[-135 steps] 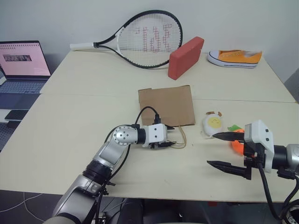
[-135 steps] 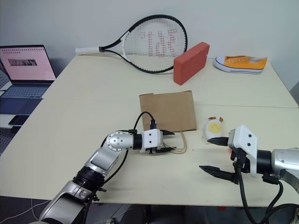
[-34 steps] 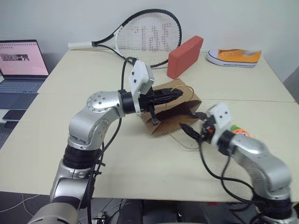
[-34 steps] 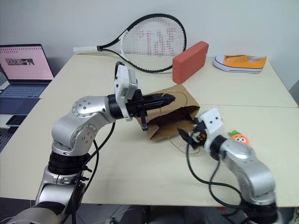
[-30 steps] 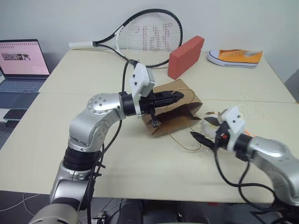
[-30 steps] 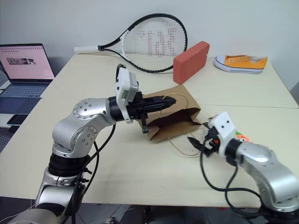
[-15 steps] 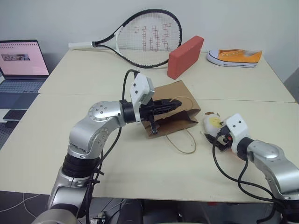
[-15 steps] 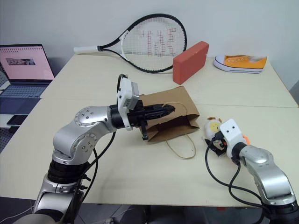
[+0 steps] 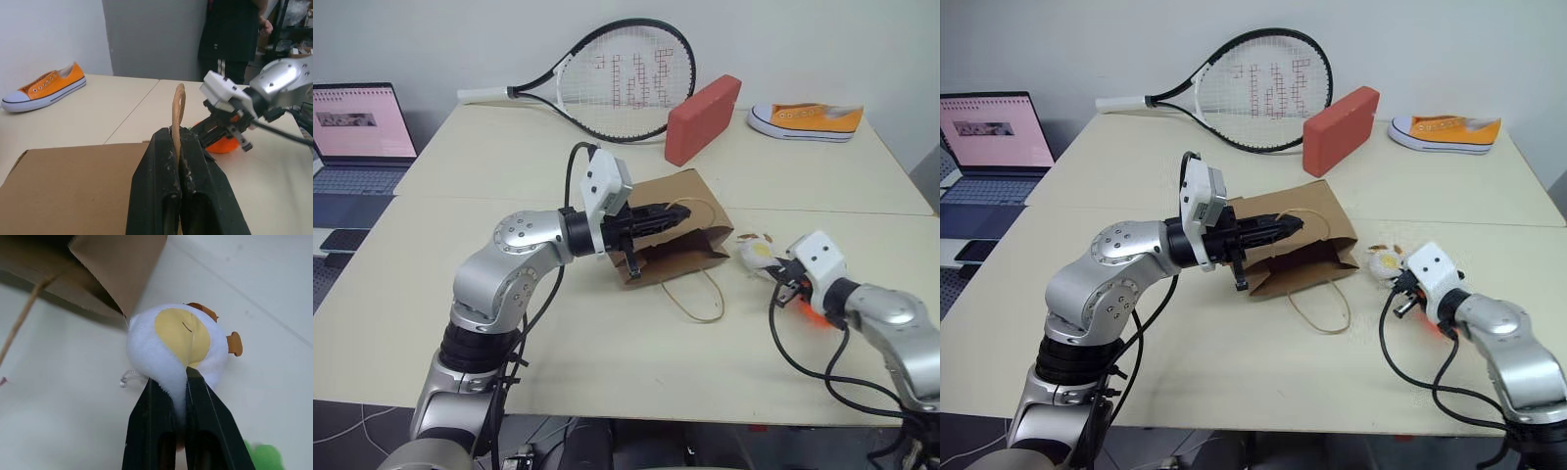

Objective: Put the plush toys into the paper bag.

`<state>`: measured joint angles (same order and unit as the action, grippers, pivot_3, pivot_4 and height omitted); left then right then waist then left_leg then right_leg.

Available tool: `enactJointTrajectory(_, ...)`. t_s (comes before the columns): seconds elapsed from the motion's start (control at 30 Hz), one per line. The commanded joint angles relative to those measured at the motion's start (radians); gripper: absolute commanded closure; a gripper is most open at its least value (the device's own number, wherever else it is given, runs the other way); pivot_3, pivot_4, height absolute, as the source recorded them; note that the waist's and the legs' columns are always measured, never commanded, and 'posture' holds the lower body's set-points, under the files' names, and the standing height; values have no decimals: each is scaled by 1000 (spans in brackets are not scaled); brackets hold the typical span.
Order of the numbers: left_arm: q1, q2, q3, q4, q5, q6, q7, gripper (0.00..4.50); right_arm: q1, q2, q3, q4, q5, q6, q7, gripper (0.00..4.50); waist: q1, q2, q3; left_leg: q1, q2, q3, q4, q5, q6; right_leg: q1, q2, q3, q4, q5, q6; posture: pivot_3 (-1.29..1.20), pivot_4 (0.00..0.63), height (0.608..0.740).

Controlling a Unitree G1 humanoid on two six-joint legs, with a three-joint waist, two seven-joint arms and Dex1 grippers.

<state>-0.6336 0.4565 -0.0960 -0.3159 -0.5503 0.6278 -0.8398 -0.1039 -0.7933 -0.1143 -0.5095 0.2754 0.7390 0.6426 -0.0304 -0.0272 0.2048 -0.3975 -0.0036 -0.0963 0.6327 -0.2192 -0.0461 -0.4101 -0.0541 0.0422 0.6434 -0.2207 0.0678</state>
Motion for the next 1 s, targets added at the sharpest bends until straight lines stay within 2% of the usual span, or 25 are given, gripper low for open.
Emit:
enactJointTrajectory(0.03, -20, 5, 19, -8, -4, -18, -3, 4500, 10, -99, -110, -129, 137, 80, 133, 4463, 0, 0, 0, 0, 0, 0, 0, 0, 0, 0, 0, 0, 0, 0, 0, 0, 150, 740)
enactJointTrajectory(0.17, -34, 4, 14, 9, 4, -28, -7, 4500, 15, -174, -188, -225, 331, 183, 243, 4463, 0, -1, 0, 0, 0, 0, 0, 0, 0, 1, 0, 0, 0, -1, -1, 0, 150, 740)
enactJointTrajectory(0.27, -44, 0, 10, 12, 3, -29, -11, 4500, -33, -158, -142, -258, 393, 206, 222, 4463, 0, -1, 0, 0, 0, 0, 0, 0, 0, 1, 0, 0, 0, -1, -1, 0, 150, 740)
enactJointTrajectory(0.43, -48, 15, 3, -12, -15, -12, -36, 4500, -166, -40, 50, -189, 305, 169, 86, 4463, -2, -1, 0, 0, 0, 1, 1, 0, 0, 1, 0, 0, -1, -1, -2, 0, 150, 740)
enactJointTrajectory(0.6, -55, 35, 15, -26, -25, 1, -47, 4500, -270, 61, 221, -60, 163, 92, 12, 4463, -1, -1, 0, -1, 0, 0, 1, 0, 0, 0, 0, 0, -1, -1, -1, 0, 150, 740)
enactJointTrajectory(0.77, -51, 46, 21, -41, -33, 10, -50, 4500, -342, 166, 288, 49, 73, 50, -61, 4463, -1, -1, 0, -1, 0, 0, 0, 0, 0, -1, 0, 0, 0, 0, 0, 0, 150, 740)
enactJointTrajectory(1.0, -42, 47, 21, -60, -52, 23, -38, 4500, -351, 319, 319, 129, -43, -3, -202, 4463, -2, -1, 0, -1, 0, -1, 0, 0, 0, -1, 0, 0, 0, 0, 0, 0, 150, 740)
